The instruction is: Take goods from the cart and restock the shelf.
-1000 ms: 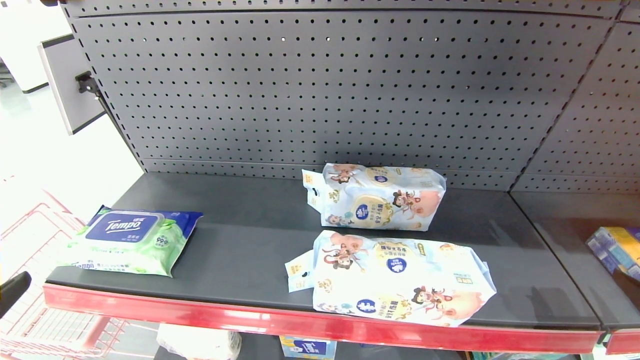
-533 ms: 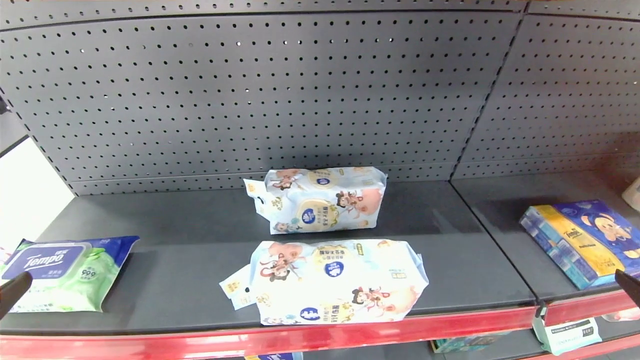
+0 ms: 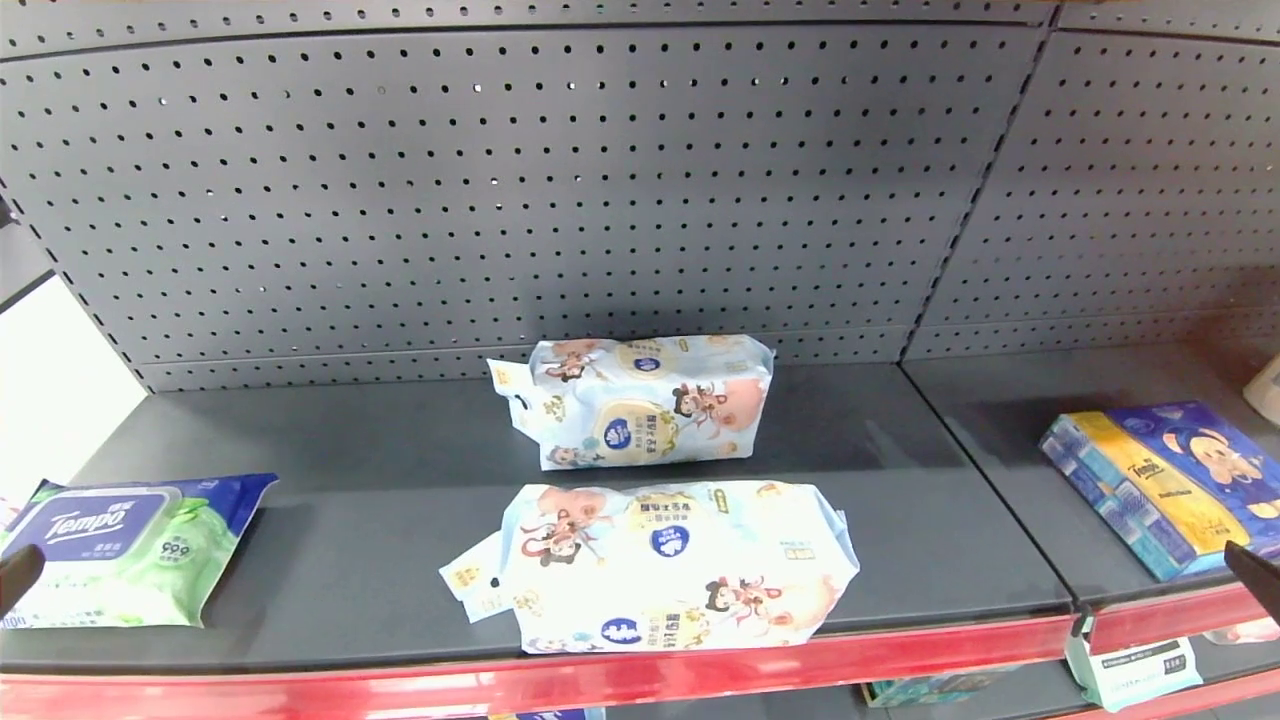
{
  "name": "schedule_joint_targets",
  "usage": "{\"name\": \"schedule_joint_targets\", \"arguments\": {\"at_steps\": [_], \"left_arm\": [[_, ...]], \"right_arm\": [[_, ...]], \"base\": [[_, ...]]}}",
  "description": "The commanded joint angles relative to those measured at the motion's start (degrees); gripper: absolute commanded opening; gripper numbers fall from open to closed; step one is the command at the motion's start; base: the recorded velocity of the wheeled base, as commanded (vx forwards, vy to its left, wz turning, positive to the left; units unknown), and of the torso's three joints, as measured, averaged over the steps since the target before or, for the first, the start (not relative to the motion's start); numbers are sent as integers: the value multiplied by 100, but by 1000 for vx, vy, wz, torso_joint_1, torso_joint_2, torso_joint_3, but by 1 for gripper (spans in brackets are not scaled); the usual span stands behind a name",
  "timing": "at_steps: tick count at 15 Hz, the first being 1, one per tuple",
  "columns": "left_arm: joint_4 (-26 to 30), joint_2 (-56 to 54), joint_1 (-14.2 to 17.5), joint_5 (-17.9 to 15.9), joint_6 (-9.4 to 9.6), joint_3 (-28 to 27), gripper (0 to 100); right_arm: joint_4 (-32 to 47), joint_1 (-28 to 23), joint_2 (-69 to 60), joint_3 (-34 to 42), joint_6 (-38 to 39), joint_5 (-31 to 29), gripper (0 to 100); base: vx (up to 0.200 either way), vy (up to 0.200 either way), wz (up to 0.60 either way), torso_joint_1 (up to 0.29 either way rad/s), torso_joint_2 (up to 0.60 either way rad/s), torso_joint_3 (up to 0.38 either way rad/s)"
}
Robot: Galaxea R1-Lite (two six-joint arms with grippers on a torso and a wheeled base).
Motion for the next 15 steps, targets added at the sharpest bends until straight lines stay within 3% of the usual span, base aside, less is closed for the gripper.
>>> {"name": "schedule_joint_targets", "arguments": {"at_steps": [1,3,15], "left_arm": [[-1,-10,1,4,-2,0,100],[-1,-19,1,4,-2,-9,100],[-1,-45,1,4,7,-9,100]], "right_arm": [[-4,1,2,1,-10,1,100],[5,1,-7,1,-36,1,100],[23,-26,-376,124,-54,-43,100]], "base": [[0,0,600,2,-2,2],[0,0,600,2,-2,5],[0,0,0,0,0,0]]}}
